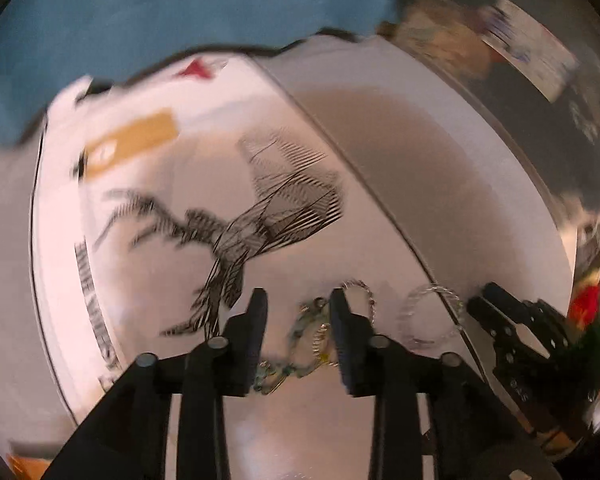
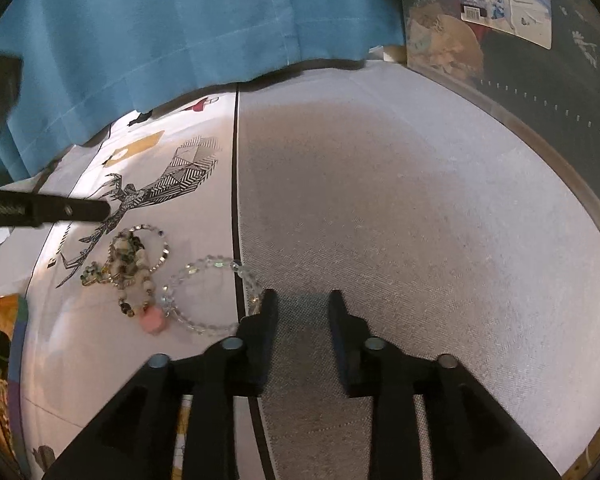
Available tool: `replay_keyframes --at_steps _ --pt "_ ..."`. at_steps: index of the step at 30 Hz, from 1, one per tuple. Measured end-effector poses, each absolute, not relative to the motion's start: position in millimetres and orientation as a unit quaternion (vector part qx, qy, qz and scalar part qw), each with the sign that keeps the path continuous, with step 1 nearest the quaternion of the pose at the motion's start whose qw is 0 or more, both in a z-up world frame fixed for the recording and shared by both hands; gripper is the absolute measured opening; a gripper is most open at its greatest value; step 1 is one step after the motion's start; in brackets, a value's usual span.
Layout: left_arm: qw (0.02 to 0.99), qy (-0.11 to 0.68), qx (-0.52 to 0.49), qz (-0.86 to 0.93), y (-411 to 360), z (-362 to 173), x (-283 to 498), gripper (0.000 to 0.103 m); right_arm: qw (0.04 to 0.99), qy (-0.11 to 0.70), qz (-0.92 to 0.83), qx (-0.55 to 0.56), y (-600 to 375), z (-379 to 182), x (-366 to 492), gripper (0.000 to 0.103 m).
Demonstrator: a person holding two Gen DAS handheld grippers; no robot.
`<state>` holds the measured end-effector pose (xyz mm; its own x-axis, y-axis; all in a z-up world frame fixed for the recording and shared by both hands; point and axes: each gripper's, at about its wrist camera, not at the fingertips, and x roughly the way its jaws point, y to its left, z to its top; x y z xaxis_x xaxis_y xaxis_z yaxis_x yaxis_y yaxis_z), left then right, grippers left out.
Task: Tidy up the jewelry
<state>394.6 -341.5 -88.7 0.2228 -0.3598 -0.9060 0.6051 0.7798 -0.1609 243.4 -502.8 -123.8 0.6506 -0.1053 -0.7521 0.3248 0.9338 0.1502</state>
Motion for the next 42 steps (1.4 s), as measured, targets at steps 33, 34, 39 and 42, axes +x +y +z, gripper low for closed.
replay_keyframes --at_steps 33,34,39,42 --pt "0.737 0.604 0.023 -0.302 -343.4 -109.3 339.7 0.025 0.904 0.405 -0.096 0.095 -484.2 -125.7 264.7 0.061" --pt "0.738 0.601 0.013 -0.305 -342.1 -105.7 340.1 0.025 0.904 0.404 -0.094 0.102 -487.0 -125.4 265.3 0.061" --pt "0.743 0.610 0.020 -0.274 -344.3 -114.1 345.9 0.027 0.904 0.404 -0.101 0.097 -488.7 -125.9 268.0 0.061" --pt "0.759 0.594 0.051 -0.262 -354.9 -114.8 341.5 0.020 0.904 0.413 -0.102 0.048 -476.5 -126.4 273.9 0.057"
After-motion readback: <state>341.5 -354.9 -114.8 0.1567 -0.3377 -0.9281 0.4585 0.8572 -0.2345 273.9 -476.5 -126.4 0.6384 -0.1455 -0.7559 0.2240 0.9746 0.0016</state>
